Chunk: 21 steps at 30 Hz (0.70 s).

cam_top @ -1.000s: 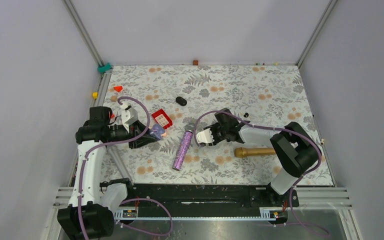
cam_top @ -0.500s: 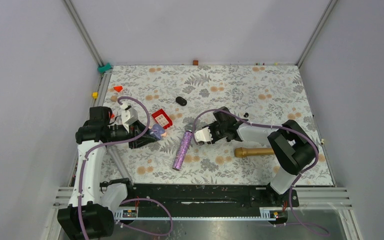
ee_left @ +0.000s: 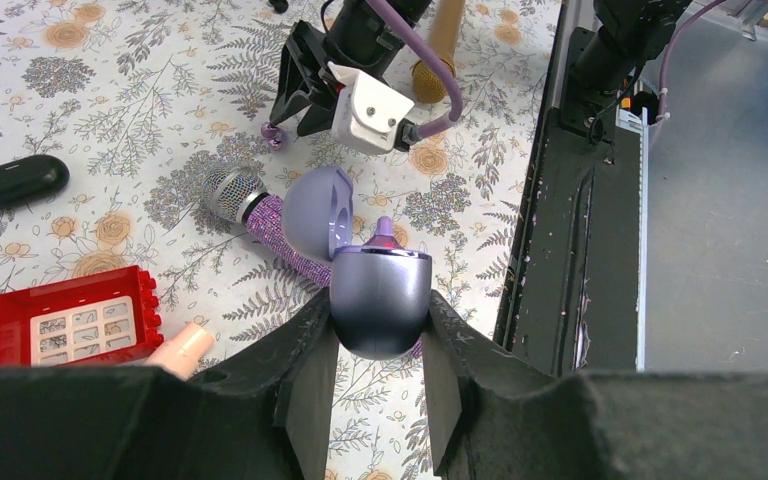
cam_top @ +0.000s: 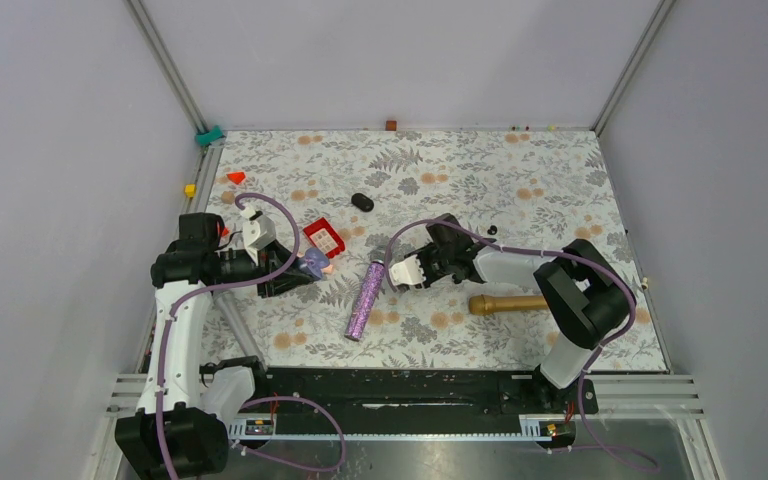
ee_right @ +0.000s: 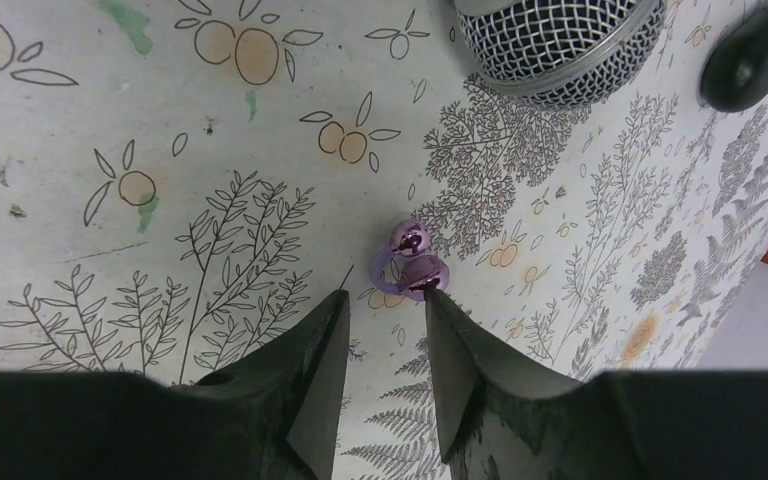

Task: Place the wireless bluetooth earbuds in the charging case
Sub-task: Adjust the earbud at the center of the board.

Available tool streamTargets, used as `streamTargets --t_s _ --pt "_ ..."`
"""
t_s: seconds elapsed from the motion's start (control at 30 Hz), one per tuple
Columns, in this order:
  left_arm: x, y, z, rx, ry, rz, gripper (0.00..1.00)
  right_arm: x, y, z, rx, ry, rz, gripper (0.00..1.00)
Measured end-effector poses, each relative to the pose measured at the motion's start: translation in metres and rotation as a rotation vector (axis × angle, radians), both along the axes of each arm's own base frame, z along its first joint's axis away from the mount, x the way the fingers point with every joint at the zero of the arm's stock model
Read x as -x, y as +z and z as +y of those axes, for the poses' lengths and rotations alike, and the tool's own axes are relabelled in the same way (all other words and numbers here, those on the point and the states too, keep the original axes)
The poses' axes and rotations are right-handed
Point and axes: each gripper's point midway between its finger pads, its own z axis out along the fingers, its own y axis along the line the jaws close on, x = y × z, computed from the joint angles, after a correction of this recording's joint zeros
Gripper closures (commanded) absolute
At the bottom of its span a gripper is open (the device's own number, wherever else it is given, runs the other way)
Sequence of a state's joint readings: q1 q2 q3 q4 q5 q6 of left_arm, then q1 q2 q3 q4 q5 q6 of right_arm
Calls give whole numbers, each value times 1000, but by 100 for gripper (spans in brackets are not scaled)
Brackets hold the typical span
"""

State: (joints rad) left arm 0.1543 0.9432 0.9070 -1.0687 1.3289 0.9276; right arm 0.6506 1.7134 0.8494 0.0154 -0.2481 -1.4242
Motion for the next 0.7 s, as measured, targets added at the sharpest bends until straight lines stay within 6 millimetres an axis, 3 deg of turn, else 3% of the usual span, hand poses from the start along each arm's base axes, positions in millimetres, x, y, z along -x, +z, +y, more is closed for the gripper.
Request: streamTargets --t_s 0.47,0.7 --pt "0 0 0 0 0 0 100 -5 4 -1 -4 -30 -10 57" --pt "0 0 0 0 0 2 100 -15 35 21 -109 -118 70 55"
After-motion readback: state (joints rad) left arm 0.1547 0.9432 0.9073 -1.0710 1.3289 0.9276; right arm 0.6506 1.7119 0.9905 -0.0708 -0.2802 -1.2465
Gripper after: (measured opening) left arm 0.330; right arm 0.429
